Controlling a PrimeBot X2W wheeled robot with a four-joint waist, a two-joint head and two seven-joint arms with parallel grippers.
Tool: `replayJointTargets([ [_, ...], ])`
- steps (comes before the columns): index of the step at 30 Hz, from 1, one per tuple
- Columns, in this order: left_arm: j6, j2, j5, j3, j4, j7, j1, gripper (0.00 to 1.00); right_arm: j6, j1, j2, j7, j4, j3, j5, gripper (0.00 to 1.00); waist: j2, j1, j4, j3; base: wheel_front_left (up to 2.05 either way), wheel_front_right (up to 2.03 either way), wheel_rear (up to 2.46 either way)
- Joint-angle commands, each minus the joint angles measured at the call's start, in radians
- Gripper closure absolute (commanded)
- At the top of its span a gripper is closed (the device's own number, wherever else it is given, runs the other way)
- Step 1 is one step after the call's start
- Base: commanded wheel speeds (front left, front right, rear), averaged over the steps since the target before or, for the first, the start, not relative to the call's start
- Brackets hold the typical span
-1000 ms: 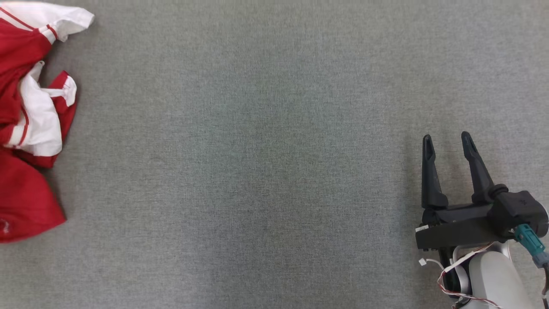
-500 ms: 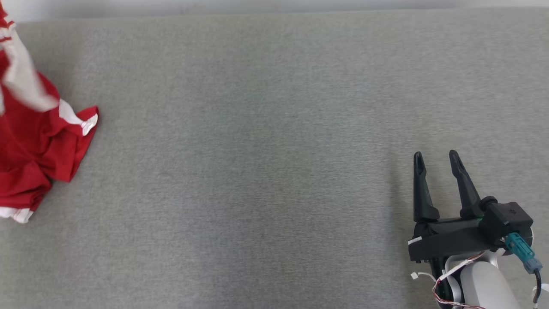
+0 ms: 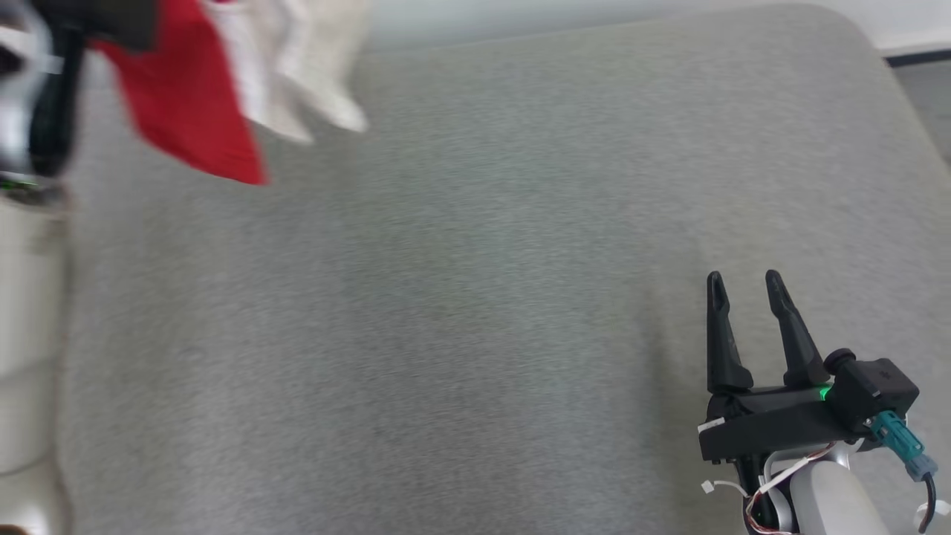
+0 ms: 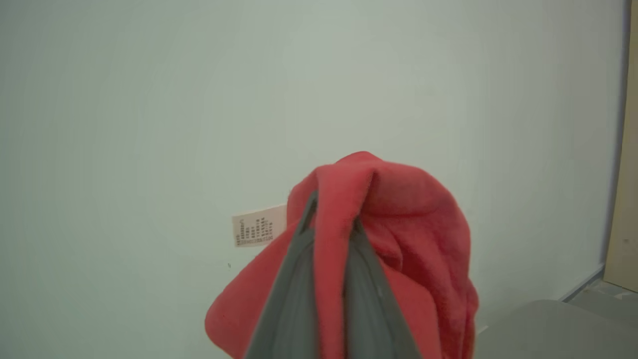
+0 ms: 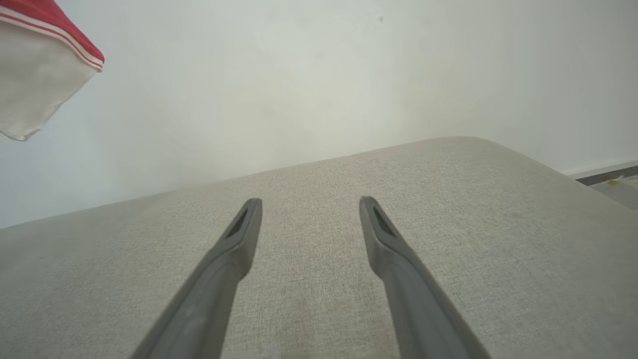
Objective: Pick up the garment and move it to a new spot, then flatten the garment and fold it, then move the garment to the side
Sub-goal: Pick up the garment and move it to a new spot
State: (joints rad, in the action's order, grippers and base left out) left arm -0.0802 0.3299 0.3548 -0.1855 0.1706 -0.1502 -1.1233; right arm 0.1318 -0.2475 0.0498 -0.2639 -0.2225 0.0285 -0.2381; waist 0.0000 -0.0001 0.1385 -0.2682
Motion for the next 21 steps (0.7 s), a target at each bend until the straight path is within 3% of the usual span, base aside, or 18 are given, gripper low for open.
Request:
replayJointTargets([
  [1,0.002,-0.014,0.002,-0.012,-0.007,-0.003,0.009,1.0,-0.002,0.008,0.001,-0.001,0.002,0.002,-0.008,0.0,0.0,0.0001,0.064,0.004,0.0,0.0,0.0],
  [10,0.023,-0.132,0.014,-0.115,0.023,0.052,0.204,1.0,-0.002,0.017,0.001,-0.001,0.008,0.006,-0.024,0.0,0.0,0.0001,0.122,-0.007,0.0,0.0,0.0],
  [20,0.046,-0.198,0.006,-0.21,0.141,0.163,0.508,1.0,-0.002,0.02,0.001,-0.001,0.001,0.005,-0.008,0.0,0.0,0.0001,0.098,-0.014,0.0,0.0,0.0],
  [21,0.045,-0.204,0.005,-0.223,0.156,0.17,0.523,0.95,-0.002,0.021,0.001,-0.001,0.0,0.001,-0.005,0.0,0.0,0.0001,0.089,-0.014,0.0,0.0,0.0],
])
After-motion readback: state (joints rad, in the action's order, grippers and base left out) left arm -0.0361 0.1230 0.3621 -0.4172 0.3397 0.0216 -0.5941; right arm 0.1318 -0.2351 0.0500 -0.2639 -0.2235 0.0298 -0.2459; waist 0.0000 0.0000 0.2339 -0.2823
